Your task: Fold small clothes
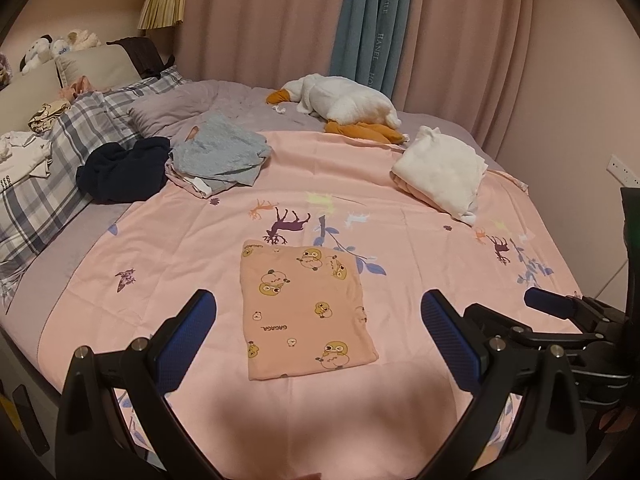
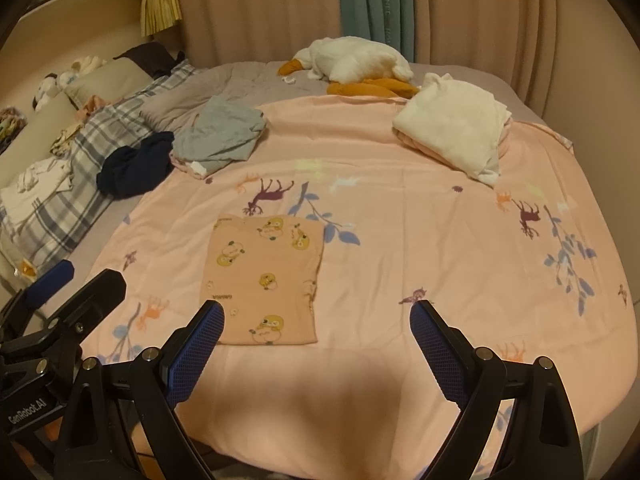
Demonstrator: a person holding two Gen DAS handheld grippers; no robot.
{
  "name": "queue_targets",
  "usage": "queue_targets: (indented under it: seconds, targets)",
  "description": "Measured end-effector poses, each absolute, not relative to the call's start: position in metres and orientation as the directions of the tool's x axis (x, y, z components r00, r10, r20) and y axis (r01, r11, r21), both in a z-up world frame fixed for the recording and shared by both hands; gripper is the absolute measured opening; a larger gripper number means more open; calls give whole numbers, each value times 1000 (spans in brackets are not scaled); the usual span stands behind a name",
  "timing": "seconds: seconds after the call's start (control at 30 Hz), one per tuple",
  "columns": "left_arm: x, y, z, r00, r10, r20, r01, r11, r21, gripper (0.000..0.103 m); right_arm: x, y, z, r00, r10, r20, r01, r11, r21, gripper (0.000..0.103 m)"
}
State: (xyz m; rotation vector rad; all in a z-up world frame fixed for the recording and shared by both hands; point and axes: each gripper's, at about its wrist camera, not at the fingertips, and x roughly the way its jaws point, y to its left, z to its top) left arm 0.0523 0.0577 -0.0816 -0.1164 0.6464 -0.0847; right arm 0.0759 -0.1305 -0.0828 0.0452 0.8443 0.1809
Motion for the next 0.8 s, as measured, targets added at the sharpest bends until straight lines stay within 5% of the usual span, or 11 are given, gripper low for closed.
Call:
queue_targets:
  seconds: [0.8]
  targets:
    - [51,95,-82,797,-24,-603,-55,992,-113,103,71,-151,-70,690,104,-716,-61,994,86,94]
